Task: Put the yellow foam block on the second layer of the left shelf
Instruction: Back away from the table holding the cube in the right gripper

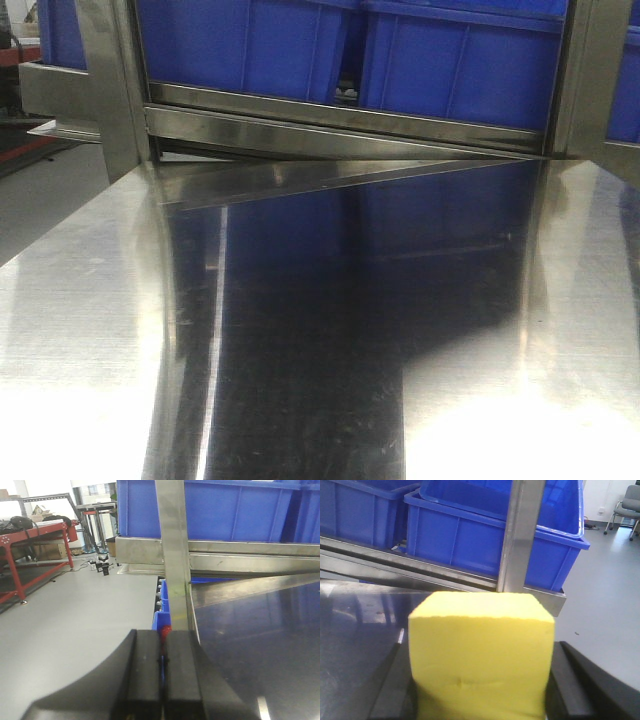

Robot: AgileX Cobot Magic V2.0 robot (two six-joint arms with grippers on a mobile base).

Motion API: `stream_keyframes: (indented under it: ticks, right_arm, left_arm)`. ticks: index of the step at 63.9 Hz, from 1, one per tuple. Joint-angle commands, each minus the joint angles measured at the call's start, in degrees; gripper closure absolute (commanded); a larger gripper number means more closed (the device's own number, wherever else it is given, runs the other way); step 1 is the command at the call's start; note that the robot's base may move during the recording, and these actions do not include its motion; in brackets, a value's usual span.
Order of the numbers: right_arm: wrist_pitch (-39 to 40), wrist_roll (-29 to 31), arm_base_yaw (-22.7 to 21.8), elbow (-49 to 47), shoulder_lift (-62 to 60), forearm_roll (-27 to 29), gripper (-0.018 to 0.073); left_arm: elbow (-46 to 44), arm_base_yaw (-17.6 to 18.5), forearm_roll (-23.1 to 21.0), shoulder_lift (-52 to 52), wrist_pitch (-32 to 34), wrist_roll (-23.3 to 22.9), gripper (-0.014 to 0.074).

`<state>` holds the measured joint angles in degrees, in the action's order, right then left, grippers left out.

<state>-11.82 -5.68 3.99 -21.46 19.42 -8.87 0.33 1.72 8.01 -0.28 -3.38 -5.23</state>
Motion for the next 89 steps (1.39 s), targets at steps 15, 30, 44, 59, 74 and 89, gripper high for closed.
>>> stream_keyframes:
  ticks: [15, 30, 44, 59, 74, 89]
  right_arm:
    - [5.54, 0.43, -0.45, -1.56, 0.32, -0.89, 0.0092]
    - [5.54, 0.43, -0.45, -1.56, 0.32, -0.89, 0.0092]
    - [5.54, 0.43, -0.45, -1.56, 0.32, -0.89, 0.0092]
    - [5.54, 0.43, -0.45, -1.56, 0.32, -0.89, 0.0092]
    - [5.54, 0.43, -0.45, -1.56, 0.32, -0.89, 0.0092]
    - [5.54, 0.43, -0.45, -1.56, 0.32, -0.89, 0.0092]
  left_arm:
    - [1.32, 0.25, -0.34, -1.14, 4.69, -0.29, 0.046]
    - [1.32, 0.14, -0.34, -1.14, 4.69, -0.29, 0.046]
    - [1.32, 0.14, -0.34, -1.14, 4.69, -0.29, 0.046]
    - [1.32, 0.14, -0.34, -1.14, 4.69, -0.29, 0.046]
    - [1.32, 0.14, -0.34, -1.14, 4.69, -0.29, 0.046]
    - [1.32, 0.14, -0.34, -1.14, 4.69, -0.29, 0.046]
